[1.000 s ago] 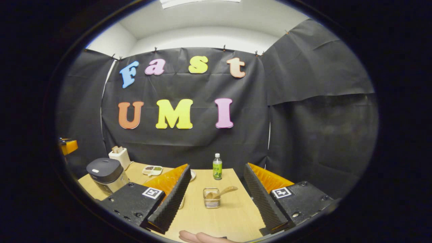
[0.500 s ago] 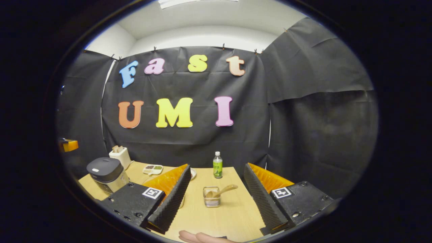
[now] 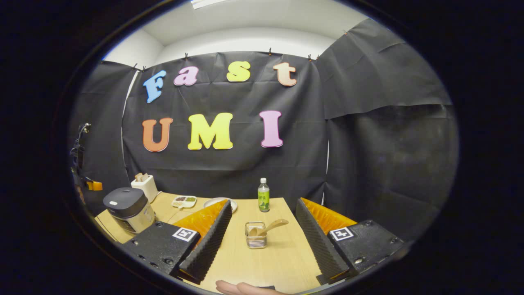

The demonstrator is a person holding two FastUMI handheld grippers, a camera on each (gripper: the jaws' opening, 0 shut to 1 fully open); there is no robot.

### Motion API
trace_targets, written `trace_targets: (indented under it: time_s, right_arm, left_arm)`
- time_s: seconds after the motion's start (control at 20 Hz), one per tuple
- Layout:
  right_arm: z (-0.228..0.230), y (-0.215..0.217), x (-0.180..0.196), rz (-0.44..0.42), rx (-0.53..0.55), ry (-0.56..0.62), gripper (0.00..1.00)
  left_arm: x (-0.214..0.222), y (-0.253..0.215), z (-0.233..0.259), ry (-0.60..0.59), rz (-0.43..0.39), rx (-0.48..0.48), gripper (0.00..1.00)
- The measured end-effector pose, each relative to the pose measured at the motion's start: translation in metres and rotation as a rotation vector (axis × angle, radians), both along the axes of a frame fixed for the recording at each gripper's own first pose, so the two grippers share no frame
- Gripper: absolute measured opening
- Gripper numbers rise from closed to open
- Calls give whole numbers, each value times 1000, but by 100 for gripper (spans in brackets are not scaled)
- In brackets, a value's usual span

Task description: Close the left gripper, press the button to open the rice cooker; take a wooden spoon from the chopstick holder with the right hand, scoop a spoonful of rice and pour it into the rice cooker, then put the wooden spoon back into the chopstick holder.

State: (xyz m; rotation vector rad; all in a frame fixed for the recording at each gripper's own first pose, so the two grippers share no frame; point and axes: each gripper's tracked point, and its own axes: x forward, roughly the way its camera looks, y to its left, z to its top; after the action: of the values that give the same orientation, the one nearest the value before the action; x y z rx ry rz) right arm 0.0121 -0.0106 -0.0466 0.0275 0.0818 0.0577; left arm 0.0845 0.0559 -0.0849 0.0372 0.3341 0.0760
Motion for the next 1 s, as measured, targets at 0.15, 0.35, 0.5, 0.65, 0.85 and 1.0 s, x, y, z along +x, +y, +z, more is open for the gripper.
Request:
trace_targets:
  time_s: [0.15,0.35,0.5,0.65,0.85,1.0]
  right_arm:
    - [-8,4,2,12,-4,11,100]
    - [-11,9,7,16,-8,36,100]
    - [-8,15,4,31,-8,32,100]
    - [-12,18,3,37,-16,31,100]
    - [-16,27,2,63,-42,39,100]
    - [-18,29,2,71,-40,39,100]
  left_arm:
    - [10,11,-22,62,33,-23,0]
    - [23,16,-34,84,29,-19,0]
    - [30,16,-45,105,31,3,0]
    - [33,15,-56,126,29,7,0]
    - [38,21,-66,149,46,-1,0]
    - [39,23,-69,148,36,-7,0]
